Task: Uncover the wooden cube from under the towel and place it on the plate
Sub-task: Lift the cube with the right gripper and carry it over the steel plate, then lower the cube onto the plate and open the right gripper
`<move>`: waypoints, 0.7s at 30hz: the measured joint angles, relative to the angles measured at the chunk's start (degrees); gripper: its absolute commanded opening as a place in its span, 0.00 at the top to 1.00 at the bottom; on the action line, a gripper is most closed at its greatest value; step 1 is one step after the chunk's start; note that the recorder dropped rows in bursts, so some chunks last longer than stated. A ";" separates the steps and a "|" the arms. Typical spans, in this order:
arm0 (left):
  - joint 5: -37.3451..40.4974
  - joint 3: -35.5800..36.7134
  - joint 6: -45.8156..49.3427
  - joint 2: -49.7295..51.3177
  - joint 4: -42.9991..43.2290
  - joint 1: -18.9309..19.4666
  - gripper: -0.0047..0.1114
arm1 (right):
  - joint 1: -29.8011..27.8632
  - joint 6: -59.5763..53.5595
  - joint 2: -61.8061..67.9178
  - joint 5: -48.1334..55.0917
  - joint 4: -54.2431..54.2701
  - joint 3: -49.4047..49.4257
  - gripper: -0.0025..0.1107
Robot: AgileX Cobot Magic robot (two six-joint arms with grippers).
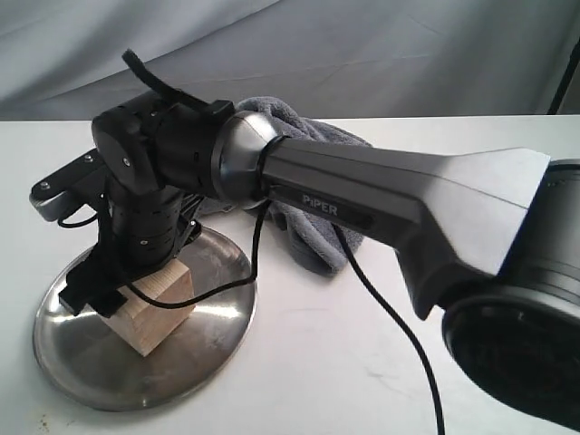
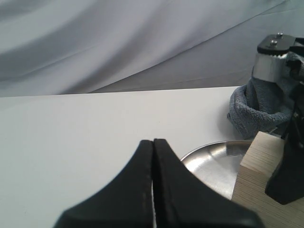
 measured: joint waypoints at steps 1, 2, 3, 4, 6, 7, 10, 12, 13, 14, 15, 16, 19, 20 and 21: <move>0.00 0.00 0.00 0.00 0.00 0.00 0.96 | 0.00 0.10 0.66 0.09 -0.52 -0.10 0.98; 0.00 0.00 0.00 0.00 0.00 0.00 0.96 | 0.00 0.10 0.70 0.09 -0.52 -0.15 0.97; 0.00 0.00 0.00 0.00 0.00 0.00 0.96 | 0.00 0.23 1.05 0.09 -0.52 -0.15 0.92; 0.00 0.00 0.00 0.00 0.00 0.00 0.96 | 0.00 0.23 1.58 0.09 -0.52 -0.23 0.89; 0.00 0.00 0.00 0.00 0.00 0.00 0.96 | 0.00 0.23 1.97 -0.17 -0.52 -0.23 0.76; 0.00 0.00 0.00 0.00 0.00 0.00 0.96 | 0.00 0.23 2.05 -0.17 -0.42 -0.23 0.71; 0.00 0.00 0.00 0.00 0.00 0.00 0.96 | 0.00 0.23 2.11 -0.17 -0.23 -0.29 0.49; 0.00 0.00 0.00 0.00 0.00 0.00 0.96 | 0.00 0.23 2.11 -0.17 -0.18 -0.29 0.37; 0.00 0.00 0.00 0.00 0.00 0.00 0.96 | 0.00 0.23 2.11 -0.17 -0.18 -0.39 0.32; 0.00 0.00 0.00 0.00 0.00 0.00 0.96 | 0.00 0.36 2.11 -0.17 -0.18 -0.37 0.28; 0.00 0.00 0.00 0.00 0.00 0.00 0.96 | 0.00 0.53 2.11 -0.17 -0.18 -0.51 0.24; 0.00 0.00 0.00 0.00 0.00 0.00 0.96 | 0.00 0.85 2.00 -0.17 -0.18 -0.51 0.23; 0.00 0.00 0.00 0.00 0.00 0.00 0.96 | 0.00 1.68 0.97 -0.67 -0.39 -0.57 0.22; 0.00 0.00 0.00 0.00 0.00 0.00 0.96 | 0.00 1.79 0.18 -0.95 -0.40 -0.66 0.22; 0.00 0.00 0.00 0.00 0.00 0.00 0.96 | 0.00 1.79 -0.54 -1.09 -0.49 -0.79 0.22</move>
